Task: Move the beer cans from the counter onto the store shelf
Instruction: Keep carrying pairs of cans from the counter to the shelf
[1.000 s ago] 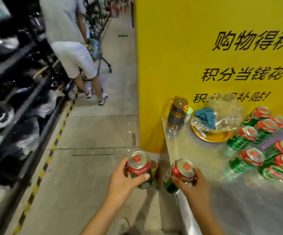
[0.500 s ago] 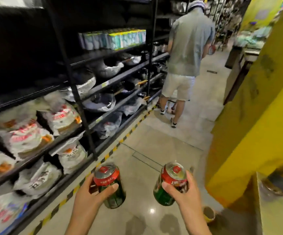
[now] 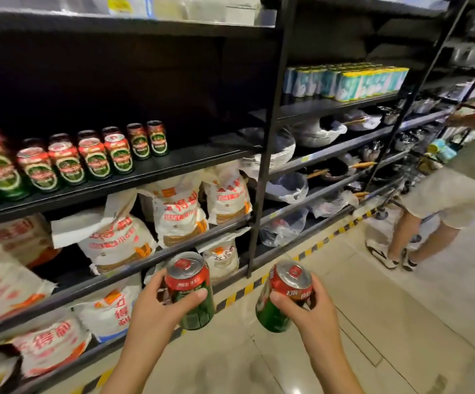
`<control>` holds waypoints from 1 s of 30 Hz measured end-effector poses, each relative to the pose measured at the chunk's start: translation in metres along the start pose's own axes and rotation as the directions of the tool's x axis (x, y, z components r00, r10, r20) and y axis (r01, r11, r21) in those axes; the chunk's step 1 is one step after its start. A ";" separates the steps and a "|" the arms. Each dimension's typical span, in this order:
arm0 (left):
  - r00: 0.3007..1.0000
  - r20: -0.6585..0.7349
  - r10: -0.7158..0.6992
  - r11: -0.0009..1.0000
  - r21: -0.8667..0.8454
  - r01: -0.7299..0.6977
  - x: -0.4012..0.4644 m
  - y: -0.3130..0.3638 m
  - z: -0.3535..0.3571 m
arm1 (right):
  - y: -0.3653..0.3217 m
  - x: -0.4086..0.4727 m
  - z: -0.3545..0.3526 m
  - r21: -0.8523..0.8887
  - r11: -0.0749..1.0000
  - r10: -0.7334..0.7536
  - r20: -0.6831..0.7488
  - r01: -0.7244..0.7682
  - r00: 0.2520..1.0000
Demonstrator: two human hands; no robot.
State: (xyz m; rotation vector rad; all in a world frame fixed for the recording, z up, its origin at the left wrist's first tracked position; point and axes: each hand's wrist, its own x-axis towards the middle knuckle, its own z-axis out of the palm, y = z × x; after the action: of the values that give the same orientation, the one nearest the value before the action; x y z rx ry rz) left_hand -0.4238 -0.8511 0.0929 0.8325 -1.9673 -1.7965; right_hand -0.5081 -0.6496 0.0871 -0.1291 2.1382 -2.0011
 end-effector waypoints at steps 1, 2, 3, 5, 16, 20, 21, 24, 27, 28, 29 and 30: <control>1.000 -0.016 0.000 1.000 -0.016 -0.001 0.009 0.001 -0.003 | -0.002 0.011 0.009 -0.002 1.000 0.006 0.027 -0.006 1.000; 0.999 -0.034 0.001 1.000 -0.029 -0.002 0.018 0.002 -0.006 | -0.003 0.024 0.017 -0.006 1.000 0.008 0.049 -0.007 0.999; 0.999 -0.051 0.001 0.999 -0.037 -0.003 0.027 0.004 -0.006 | -0.005 0.036 0.025 -0.012 1.000 0.003 0.068 -0.002 0.998; 0.997 -0.080 -0.011 0.999 -0.050 0.007 0.049 0.008 -0.006 | -0.009 0.064 0.041 -0.022 1.000 -0.002 0.100 0.004 0.995; 0.964 -0.266 0.013 1.000 -0.002 -0.014 0.208 0.037 0.004 | -0.032 0.259 0.118 -0.013 0.998 -0.052 0.311 0.059 0.949; 0.939 -0.344 0.015 1.000 0.001 -0.016 0.250 0.043 0.003 | -0.041 0.315 0.144 -0.023 0.997 -0.065 0.371 0.079 0.927; 0.931 -0.365 0.010 1.000 0.004 -0.009 0.258 0.043 0.001 | -0.042 0.325 0.150 -0.024 0.996 -0.069 0.387 0.085 0.919; 0.901 -0.434 -0.012 1.000 0.001 0.014 0.281 0.042 -0.006 | -0.045 0.351 0.172 -0.032 0.995 -0.069 0.426 0.092 0.902; 0.876 -0.480 -0.043 0.999 -0.034 0.031 0.305 0.041 -0.016 | -0.046 0.374 0.198 -0.045 0.995 -0.056 0.471 0.087 0.880; 0.871 -0.489 -0.050 0.999 -0.040 0.035 0.313 0.042 -0.020 | -0.046 0.380 0.206 -0.056 0.994 -0.054 0.481 0.092 0.875; 0.868 -0.494 -0.054 0.998 -0.042 0.038 0.322 0.042 -0.023 | -0.047 0.386 0.215 -0.068 0.993 -0.051 0.486 0.096 0.872; 0.866 -0.497 -0.057 0.998 -0.041 0.042 0.330 0.043 -0.026 | -0.047 0.392 0.224 -0.075 0.992 -0.049 0.489 0.098 0.871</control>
State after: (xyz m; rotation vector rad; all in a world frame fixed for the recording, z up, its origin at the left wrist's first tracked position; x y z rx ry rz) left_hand -0.6688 -1.0779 0.0962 1.2063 -1.5883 -1.4373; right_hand -0.8463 -0.9522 0.0851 -0.6666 1.9166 -1.6652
